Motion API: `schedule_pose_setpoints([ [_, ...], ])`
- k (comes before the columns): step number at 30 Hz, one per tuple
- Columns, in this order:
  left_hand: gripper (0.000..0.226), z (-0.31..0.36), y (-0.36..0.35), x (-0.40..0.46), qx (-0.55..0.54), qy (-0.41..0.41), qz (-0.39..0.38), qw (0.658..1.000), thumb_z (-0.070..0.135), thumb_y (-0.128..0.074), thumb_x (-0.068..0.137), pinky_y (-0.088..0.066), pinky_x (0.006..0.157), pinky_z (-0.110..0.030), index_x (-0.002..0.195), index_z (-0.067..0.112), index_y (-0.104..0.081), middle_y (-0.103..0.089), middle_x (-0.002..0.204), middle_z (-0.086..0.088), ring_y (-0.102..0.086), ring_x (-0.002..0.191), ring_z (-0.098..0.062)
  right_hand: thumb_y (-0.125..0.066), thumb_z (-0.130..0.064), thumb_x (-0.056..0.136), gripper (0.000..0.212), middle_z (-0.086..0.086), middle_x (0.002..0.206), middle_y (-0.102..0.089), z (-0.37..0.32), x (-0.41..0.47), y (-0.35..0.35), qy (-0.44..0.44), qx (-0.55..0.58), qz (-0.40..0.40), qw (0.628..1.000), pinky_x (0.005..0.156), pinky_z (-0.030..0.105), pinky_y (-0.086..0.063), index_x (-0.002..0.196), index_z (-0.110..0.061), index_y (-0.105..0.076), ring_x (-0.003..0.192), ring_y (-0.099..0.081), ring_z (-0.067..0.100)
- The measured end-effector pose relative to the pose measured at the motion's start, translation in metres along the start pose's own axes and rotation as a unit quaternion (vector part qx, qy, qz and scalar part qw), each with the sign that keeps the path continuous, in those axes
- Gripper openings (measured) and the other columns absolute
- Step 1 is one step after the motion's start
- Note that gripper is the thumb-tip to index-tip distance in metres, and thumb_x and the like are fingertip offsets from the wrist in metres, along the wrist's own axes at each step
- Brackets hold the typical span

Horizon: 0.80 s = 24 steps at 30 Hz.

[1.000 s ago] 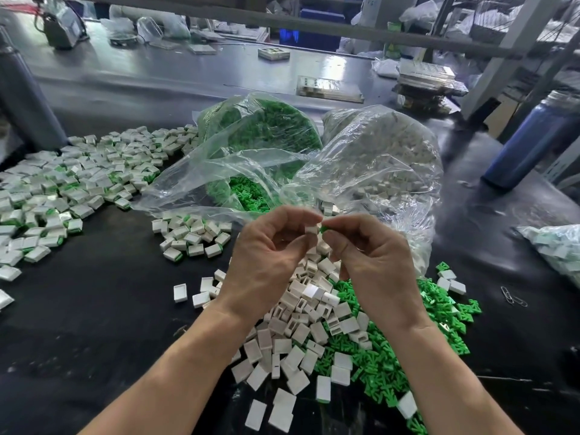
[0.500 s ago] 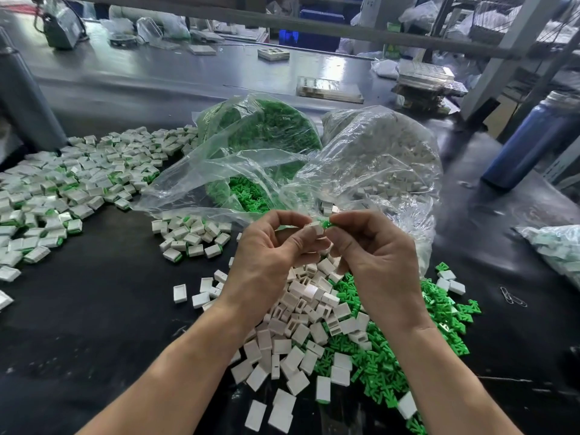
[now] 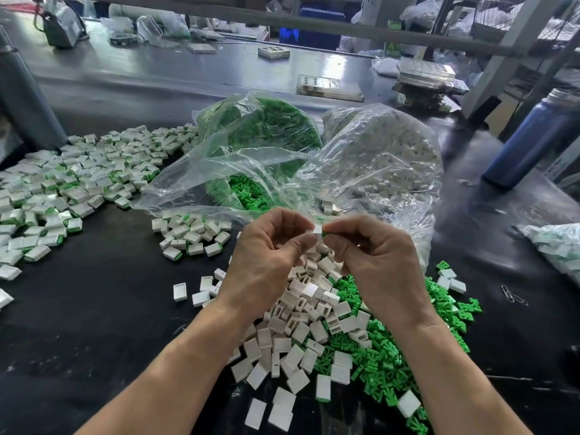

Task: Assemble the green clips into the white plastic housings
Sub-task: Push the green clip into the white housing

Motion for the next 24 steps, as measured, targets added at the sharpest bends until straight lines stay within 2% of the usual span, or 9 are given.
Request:
schedule_pose_setpoints([
  [3,0.011,0.0013,-0.0003,-0.0001,0.018,-0.005,-0.001,1.000,0.019,-0.076,0.090,-0.061,0.076,-0.030,0.097,0.023,-0.070,-0.074,0.090,0.002,-0.071,0.082,-0.017,-0.078,-0.006,0.090,0.020,-0.010,0.084,-0.076,0.0001,0.0009,-0.0007,-0.006,0.007,0.001,1.000,0.066,0.020,-0.056,0.102,-0.021,-0.078,0.075,-0.070,0.006],
  [7,0.012,0.0043,-0.0015,0.0008,-0.007,-0.007,0.006,1.000,0.013,-0.077,0.090,-0.059,0.074,-0.025,0.097,0.021,-0.071,-0.076,0.089,0.002,-0.072,0.079,-0.015,-0.078,-0.013,0.087,0.019,0.007,0.083,-0.076,0.0029,0.0020,-0.0020,-0.074,0.157,0.013,0.985,0.060,0.026,-0.058,0.105,-0.012,-0.076,0.069,-0.069,0.017],
  [10,0.013,0.0055,-0.0012,0.0005,-0.023,-0.002,0.013,1.000,0.011,-0.077,0.091,-0.060,0.076,-0.026,0.098,0.020,-0.072,-0.077,0.091,-0.001,-0.074,0.080,-0.017,-0.077,-0.020,0.084,0.019,0.015,0.083,-0.075,0.0044,0.0017,-0.0055,-0.093,0.197,0.003,0.976,0.059,0.028,-0.058,0.099,-0.008,-0.078,0.068,-0.068,0.021],
  [15,0.011,0.0066,-0.0006,-0.0009,-0.014,0.011,0.000,1.000,0.012,-0.076,0.092,-0.061,0.074,-0.024,0.098,0.021,-0.075,-0.078,0.089,0.001,-0.074,0.078,-0.013,-0.073,-0.013,0.092,0.006,0.017,0.081,-0.074,0.0044,0.0011,-0.0070,-0.085,0.146,-0.006,0.986,0.059,0.030,-0.059,0.093,-0.011,-0.079,0.066,-0.067,0.021],
  [19,0.009,0.0058,0.0005,-0.0013,0.051,-0.002,0.007,0.999,0.013,-0.076,0.092,-0.062,0.074,-0.028,0.096,0.021,-0.075,-0.078,0.088,0.005,-0.074,0.079,-0.011,-0.074,-0.007,0.092,0.011,0.010,0.079,-0.075,0.0012,-0.0008,-0.0073,-0.067,0.097,-0.008,0.993,0.061,0.031,-0.060,0.090,-0.017,-0.079,0.067,-0.067,0.020],
  [24,0.012,0.0062,0.0023,-0.0016,0.087,-0.004,0.018,0.996,0.009,-0.077,0.091,-0.064,0.072,-0.030,0.093,0.021,-0.076,-0.077,0.085,0.006,-0.073,0.076,-0.013,-0.076,-0.002,0.090,0.011,0.008,0.075,-0.075,-0.0020,-0.0013,-0.0067,-0.069,0.084,-0.008,0.994,0.061,0.031,-0.061,0.089,-0.013,-0.079,0.065,-0.068,0.020],
])
Point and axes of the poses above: each hand's wrist, its own x-axis towards the middle knuckle, its own y-axis out of the back of the hand, z = x × y, the point moved 3 cm from there along x, towards the middle knuckle
